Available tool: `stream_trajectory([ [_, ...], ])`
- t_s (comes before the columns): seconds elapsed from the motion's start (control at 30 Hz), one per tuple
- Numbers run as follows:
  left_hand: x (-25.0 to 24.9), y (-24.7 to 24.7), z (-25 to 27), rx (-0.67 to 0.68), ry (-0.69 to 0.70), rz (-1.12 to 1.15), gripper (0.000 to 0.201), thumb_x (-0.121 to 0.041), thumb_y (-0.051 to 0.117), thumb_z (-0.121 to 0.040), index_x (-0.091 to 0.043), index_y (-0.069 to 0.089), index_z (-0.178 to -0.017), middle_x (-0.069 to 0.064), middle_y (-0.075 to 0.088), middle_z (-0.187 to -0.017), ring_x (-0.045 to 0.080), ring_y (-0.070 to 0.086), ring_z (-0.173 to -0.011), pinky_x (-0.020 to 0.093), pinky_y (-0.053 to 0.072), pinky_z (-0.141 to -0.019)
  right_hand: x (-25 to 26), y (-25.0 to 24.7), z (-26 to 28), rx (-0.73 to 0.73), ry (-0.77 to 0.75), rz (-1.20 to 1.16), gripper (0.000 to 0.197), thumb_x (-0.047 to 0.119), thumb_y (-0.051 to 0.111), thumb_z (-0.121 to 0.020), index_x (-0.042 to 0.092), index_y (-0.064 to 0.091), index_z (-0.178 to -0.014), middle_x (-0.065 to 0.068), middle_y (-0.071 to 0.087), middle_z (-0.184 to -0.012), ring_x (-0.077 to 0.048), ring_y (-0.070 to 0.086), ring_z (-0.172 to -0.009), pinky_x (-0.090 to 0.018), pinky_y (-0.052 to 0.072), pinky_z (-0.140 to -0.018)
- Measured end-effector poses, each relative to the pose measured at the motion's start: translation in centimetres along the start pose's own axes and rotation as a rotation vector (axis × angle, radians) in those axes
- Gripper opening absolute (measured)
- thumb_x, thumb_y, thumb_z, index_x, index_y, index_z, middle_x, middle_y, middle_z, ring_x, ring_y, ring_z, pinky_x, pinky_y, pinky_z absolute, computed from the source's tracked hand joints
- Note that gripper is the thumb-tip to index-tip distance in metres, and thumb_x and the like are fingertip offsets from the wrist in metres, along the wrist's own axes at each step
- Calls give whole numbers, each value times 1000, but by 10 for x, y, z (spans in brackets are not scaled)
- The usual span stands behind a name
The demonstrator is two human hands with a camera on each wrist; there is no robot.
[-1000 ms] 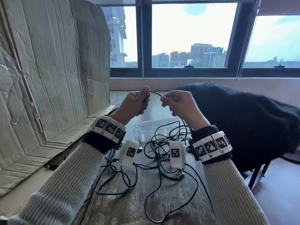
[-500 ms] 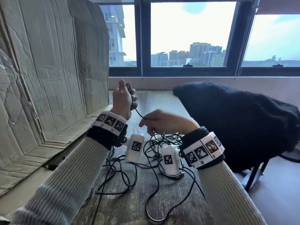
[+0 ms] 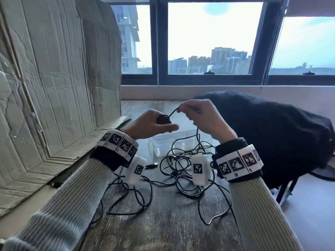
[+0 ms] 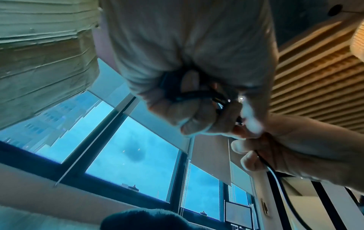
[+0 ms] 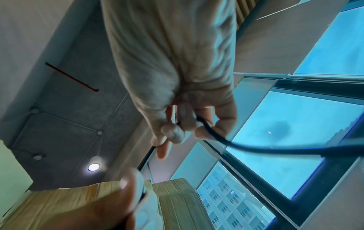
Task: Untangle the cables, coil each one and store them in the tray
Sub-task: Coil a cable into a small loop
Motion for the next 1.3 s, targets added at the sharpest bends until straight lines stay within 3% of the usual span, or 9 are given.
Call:
stream_trajectory([
  [0.17, 0, -6, -2, -150, -75, 424, 34, -30, 44, -100, -15, 53, -70, -7, 45, -56, 5, 46, -48, 20, 43, -52, -14, 6, 2, -7, 178, -219, 16, 30, 62, -90, 16, 70, -88, 8, 54, -67, -9, 47, -59, -24, 47, -52],
  [0.27, 5, -11, -5, -302, -114, 832, 38, -34, 38, -101, -13, 52, -73, 6, 65, -81, 16, 70, -85, 37, 57, -79, -9, 19, 4, 75, 220, -240, 14, 20, 52, -97, 9, 60, -96, 0, 52, -72, -10, 45, -57, -24, 44, -48],
  [0.37, 14, -24, -6, -474, -114, 1032, 45, -37, 26, -104, -11, 53, -79, 10, 69, -113, 25, 65, -108, 49, 52, -90, -5, 31, 7, 180, 221, -155, 19, 12, 44, -98, 11, 62, -92, 1, 49, -63, -12, 37, -50, -23, 34, -44],
  [0.5, 17, -33, -4, -565, -97, 1211, 43, -38, 24, -103, -11, 49, -82, 4, 66, -79, 21, 71, -79, 47, 57, -74, 5, 50, 18, 402, 215, -44, 25, 12, 44, -99, 14, 69, -100, 10, 45, -50, -8, 32, -42, -17, 25, -40],
  [0.67, 30, -44, 1, -726, -177, 793, 30, -35, 30, -104, -16, 46, -87, -4, 55, -75, 2, 38, -40, 16, 29, -34, 19, 46, 31, 601, 139, 142, 29, 27, 48, -99, 10, 72, -98, -1, 56, -74, -20, 47, -71, -26, 38, -57],
  [0.87, 15, -18, -1, -345, -102, -108, 67, -43, 11, -102, -18, 68, -79, -12, 63, -57, -3, 49, -44, 17, 38, -54, 29, 20, 16, 304, -8, 44, 22, 16, 60, -92, 0, 72, -85, -7, 55, -61, -2, 37, -44, -16, 32, -47],
  [1.0, 4, 2, 1, -144, -120, 53, 88, -55, 2, -96, -8, 72, -73, -2, 64, -55, 4, 47, -44, 13, 36, -48, 19, 16, 6, 117, -38, -43, 22, 18, 62, -90, 4, 73, -79, -14, 59, -63, -9, 39, -52, -26, 36, -55],
  [1.1, -10, 8, 4, -45, -75, 116, 61, -48, 34, -97, -4, 67, -70, -5, 52, -48, 1, 39, -39, 11, 31, -43, 8, 14, 2, -6, -10, -148, 18, 17, 64, -90, 5, 74, -81, 4, 60, -61, -1, 41, -48, -14, 34, -52],
  [1.3, 0, 1, 0, -170, -102, 307, 38, -37, 43, -99, -18, 54, -69, -8, 49, -52, 7, 45, -48, 21, 35, -48, -16, 22, -2, 22, 184, -388, 11, 25, 65, -90, 16, 62, -84, 6, 52, -60, -5, 43, -49, -20, 39, -50],
])
Point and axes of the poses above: each hand's wrist, its own z-axis away from the middle knuckle, its own y-axis out of the palm, x = y × z, the point moved 6 cm from there along -z, towards the middle knuckle
